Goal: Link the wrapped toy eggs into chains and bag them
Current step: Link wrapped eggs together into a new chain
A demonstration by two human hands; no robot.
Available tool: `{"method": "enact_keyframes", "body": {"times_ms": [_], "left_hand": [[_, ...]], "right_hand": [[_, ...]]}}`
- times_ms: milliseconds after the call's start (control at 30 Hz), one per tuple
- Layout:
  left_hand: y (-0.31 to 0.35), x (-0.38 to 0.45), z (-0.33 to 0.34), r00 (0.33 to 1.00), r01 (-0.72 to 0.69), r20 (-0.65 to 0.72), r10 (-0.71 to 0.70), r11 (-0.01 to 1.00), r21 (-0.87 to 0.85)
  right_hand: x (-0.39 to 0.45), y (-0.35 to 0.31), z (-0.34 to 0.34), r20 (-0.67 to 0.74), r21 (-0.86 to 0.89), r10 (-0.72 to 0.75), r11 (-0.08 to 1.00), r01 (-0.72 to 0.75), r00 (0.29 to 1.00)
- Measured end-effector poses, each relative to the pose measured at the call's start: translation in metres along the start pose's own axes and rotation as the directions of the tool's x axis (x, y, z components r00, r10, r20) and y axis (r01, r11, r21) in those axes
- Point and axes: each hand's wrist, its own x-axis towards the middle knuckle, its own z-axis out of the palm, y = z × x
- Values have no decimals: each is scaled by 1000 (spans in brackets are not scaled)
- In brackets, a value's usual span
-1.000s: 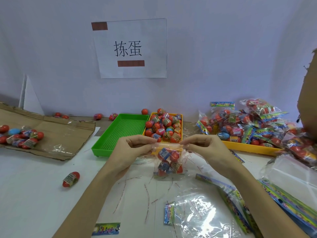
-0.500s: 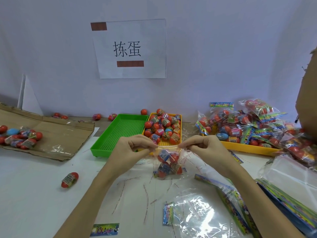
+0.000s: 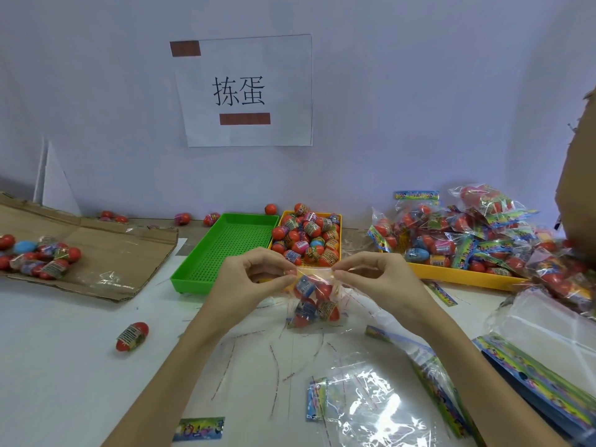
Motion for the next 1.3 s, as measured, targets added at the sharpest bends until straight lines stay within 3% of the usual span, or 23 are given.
{"method": "enact_keyframes", "body": {"times_ms": [300, 533, 667, 833, 1067, 1200, 1300], "left_hand": [[0, -1, -2, 995, 84, 63, -83, 996, -4], [10, -2, 14, 984, 122, 130, -126, 992, 37], [7, -1, 18, 982, 191, 7, -191, 980, -50], [7, 1, 20, 940, 259, -132, -315, 910, -324], [10, 2, 19, 930, 301, -114, -350, 901, -311], [9, 1, 21, 930, 267, -179, -322, 924, -273], [8, 1, 20, 915, 295, -175, -365, 897, -328]], "right_hand": [[-1, -1, 5, 29, 71, -49, 996, 47, 998], [-7, -7, 20, 129, 93, -138, 988, 126, 982], [-4, -8, 23, 5, 113, -84, 990, 83, 996], [-5, -9, 16, 63, 36, 43, 998, -45, 997], [-8, -13, 18, -2, 121, 32, 992, -31, 999], [-6, -13, 15, -6, 129, 50, 990, -49, 999], [-5, -13, 12, -17, 140, 65, 988, -62, 998]]}}
